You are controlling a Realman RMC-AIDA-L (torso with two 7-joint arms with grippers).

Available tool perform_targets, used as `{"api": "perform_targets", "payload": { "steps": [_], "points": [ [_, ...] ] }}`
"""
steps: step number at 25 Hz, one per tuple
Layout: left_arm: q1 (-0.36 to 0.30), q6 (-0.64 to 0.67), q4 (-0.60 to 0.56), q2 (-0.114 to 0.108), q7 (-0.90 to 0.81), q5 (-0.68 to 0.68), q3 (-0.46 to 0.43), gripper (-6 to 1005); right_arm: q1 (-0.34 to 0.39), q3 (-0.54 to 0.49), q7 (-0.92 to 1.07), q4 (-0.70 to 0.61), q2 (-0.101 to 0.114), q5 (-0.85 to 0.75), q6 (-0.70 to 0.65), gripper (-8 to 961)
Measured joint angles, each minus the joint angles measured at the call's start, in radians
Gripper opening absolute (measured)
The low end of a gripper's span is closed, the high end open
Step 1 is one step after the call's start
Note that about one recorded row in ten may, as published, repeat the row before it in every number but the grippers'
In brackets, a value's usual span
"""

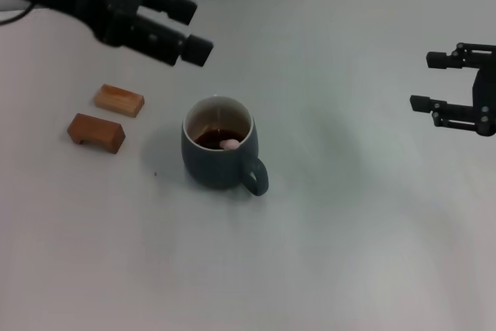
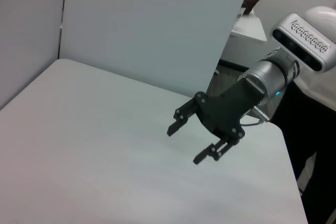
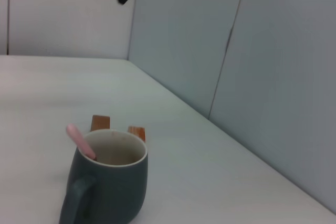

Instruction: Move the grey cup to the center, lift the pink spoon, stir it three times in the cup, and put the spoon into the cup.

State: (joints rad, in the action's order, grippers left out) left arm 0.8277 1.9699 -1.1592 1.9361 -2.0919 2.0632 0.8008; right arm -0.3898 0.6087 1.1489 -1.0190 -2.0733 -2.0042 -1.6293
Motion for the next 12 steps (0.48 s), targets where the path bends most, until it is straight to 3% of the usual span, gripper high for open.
{"api": "perform_targets", "payload": {
  "steps": [8,12],
  "points": [
    [-0.095,0.032,-0.015,0.004,0.069,-0.016,0.006,784,0.007,-0.017,0.003,0.004,0.005,0.008,-0.053,651],
    [-0.14,0.043,-0.016,-0.009,0.081,-0.053,0.024,782,0.008,-0.017,0.029,0.005,0.019,0.004,-0.124,651]
  ]
}}
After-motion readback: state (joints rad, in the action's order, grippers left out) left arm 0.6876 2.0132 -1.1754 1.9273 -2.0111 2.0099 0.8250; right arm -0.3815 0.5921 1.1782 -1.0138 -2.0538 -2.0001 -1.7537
